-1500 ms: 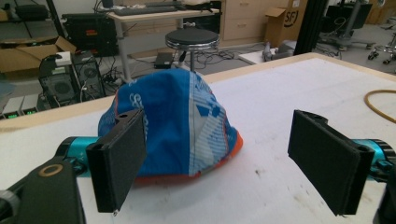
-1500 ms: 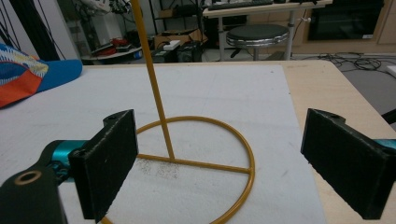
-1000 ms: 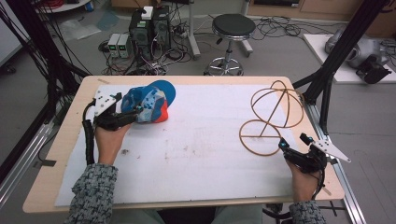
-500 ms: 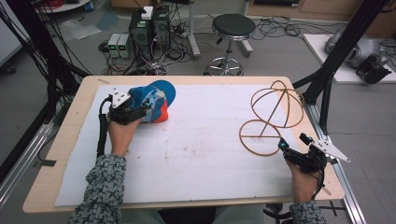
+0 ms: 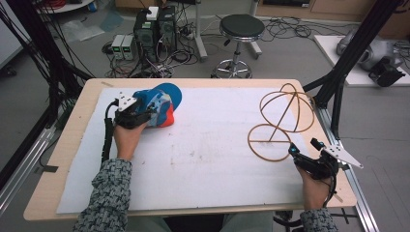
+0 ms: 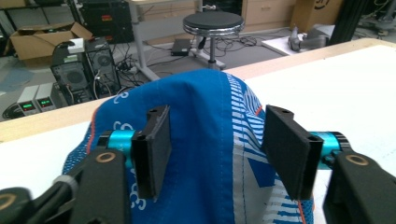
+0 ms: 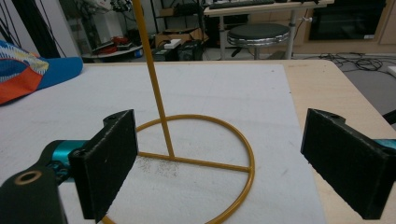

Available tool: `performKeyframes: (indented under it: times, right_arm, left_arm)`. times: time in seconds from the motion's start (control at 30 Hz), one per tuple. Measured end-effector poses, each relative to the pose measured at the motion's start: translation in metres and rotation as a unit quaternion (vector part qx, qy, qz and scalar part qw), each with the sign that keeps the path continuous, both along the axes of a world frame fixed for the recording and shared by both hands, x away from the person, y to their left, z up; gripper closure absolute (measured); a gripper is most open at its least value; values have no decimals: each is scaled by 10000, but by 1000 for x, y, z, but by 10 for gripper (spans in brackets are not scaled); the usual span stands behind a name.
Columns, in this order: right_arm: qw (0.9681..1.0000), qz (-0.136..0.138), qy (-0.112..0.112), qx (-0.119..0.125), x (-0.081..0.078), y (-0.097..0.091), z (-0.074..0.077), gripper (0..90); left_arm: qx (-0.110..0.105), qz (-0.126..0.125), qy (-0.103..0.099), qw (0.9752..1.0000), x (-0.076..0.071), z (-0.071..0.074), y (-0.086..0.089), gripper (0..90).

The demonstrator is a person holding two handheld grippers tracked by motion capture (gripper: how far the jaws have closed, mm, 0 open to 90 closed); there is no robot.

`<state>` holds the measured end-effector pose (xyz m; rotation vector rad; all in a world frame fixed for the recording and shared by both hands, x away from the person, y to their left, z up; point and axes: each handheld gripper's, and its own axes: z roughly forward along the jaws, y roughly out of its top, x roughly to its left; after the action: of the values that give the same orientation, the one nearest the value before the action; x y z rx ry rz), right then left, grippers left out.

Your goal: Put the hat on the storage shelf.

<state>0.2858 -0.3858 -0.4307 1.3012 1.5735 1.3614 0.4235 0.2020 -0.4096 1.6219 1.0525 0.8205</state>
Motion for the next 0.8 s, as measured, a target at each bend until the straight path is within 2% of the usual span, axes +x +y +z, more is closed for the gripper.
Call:
performKeyframes:
  times: [0.23,0.27,0.43,0.53,0.63,0.8]
  right_arm:
    - [10000,-16,-12,34,-1,-1,0,102]
    - [10000,-14,-16,20,-1,-1,0,102]
    - [10000,-3,-14,36,-1,0,0,102]
    - [10000,-12,-14,34,-1,-1,0,102]
    - [10000,-32,-21,38,-2,-1,1,102]
    - [10000,-31,-3,49,-1,-2,0,102]
  left_arm:
    - [30,-2,48,10000,1,-1,1,517]
    - [45,-16,44,10000,1,0,2,580]
    - [60,-241,-31,9997,-1,2,3,698]
    - [118,-244,-40,9996,-1,1,2,762]
    - [70,-263,-18,9996,-1,1,3,819]
    - [81,-360,-160,9992,-5,8,3,866]
